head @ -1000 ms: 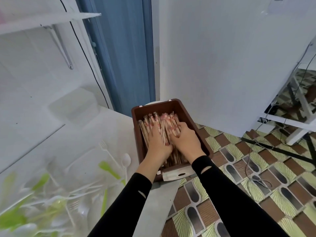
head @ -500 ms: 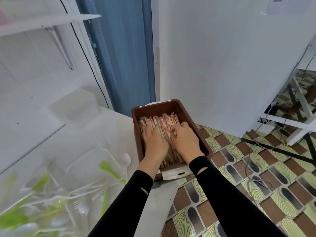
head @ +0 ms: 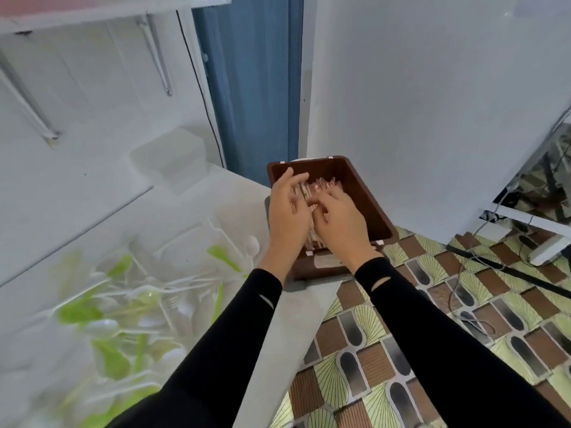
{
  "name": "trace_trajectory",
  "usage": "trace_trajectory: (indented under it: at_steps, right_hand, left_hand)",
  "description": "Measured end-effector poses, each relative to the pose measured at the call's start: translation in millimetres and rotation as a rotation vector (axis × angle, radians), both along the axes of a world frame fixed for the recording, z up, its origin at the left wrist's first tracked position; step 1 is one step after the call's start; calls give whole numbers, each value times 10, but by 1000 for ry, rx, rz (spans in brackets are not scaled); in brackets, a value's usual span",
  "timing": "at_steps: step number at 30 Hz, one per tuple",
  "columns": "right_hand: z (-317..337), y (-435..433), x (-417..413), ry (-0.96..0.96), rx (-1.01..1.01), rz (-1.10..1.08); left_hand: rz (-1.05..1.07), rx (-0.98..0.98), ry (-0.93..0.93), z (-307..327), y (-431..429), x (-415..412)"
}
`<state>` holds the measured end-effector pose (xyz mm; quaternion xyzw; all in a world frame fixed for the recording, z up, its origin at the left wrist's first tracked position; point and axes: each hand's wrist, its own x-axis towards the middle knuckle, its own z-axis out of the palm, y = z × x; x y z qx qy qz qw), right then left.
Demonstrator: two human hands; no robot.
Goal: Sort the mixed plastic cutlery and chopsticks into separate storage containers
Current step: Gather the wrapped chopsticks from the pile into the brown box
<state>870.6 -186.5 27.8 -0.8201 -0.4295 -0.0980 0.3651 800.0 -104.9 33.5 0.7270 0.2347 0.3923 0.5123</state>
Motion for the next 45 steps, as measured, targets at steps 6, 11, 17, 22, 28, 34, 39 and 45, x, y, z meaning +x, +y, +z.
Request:
trace_trajectory:
  at_steps: [6,11,17,22,28,34,39,45]
  right_hand:
    - [-142,-90,-1195,83,98,316]
    - [-402,35,-2682,226,30,538]
    - [-673,100,-4351,336,-75,767]
    - [-655,42,-5689,346,-140,1010]
    - [-611,32,-6862,263,-254,1279]
    - [-553,93,-8017,195,-336,1505]
    - [-583,265,-9047,174,-385,1601]
    - [-608,371,-10391,159,-466,1673]
  left_hand:
    - [81,-71,111,-337,100,-1565]
    - [418,-150,165,-667,37,-3412]
    - [740,-220,196,-881,-277,-5373]
    - [965,-279,185,-846,-694,-6760]
    - [1213,-316,133,-823,-1177,-7954]
    - [1438,-382,95,-845,-1569,-9038]
    - [1540,-395,98,-856,-1647,-10007]
    - [1500,-459,206,-817,-1718,-11308]
